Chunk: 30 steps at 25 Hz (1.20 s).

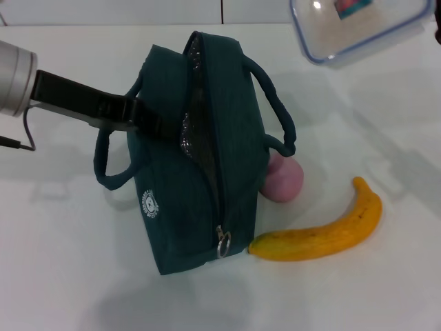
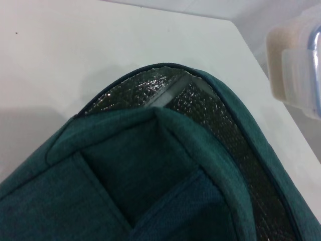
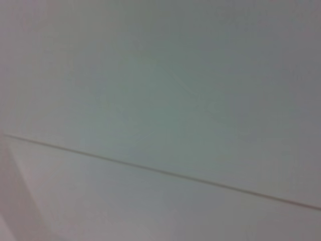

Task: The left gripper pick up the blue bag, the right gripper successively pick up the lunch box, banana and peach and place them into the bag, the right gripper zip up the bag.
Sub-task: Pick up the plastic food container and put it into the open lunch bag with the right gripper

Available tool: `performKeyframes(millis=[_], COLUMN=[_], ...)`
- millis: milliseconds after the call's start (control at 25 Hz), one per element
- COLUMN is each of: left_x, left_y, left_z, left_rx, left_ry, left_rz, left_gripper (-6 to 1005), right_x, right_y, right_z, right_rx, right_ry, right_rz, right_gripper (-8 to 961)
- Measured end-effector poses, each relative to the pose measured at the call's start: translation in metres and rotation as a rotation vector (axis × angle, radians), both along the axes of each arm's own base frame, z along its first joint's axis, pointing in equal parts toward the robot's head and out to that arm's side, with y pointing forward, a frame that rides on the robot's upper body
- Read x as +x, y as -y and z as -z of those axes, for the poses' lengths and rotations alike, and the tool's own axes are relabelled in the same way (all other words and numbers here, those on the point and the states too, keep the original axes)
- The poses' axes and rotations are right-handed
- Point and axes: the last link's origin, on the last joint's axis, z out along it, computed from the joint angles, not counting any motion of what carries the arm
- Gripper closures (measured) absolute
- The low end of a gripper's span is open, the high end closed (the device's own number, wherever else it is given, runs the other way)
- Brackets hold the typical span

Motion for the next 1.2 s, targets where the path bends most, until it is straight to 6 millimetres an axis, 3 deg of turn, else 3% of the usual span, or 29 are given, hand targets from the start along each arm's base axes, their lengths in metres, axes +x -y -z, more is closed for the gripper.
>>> performKeyframes(millis=[720,1000,1200], left_x=[0.009,0.015,0.017], left_y=[-0.006,-0.010,-0.011], left_z=[0.006,0.010,0.010], left_rx=[-0.019,-0.031,-0.028], left_ry=[0.005,0.014,0.024], left_rz=[0.016,0.028,0.034], left_gripper=[964,964,964], right_x=[-0.073,-0.083,-0.075], right_y=[-0.034,-0.038,-0.040], right_z=[0.019,0.034,0.049], right_rx=[-0.108,-0.176,-0.221], right_ry=[0.038,0.085,0.160], right_rz=[-0.198,-0.207,-0.149], right_gripper=[831,814,801])
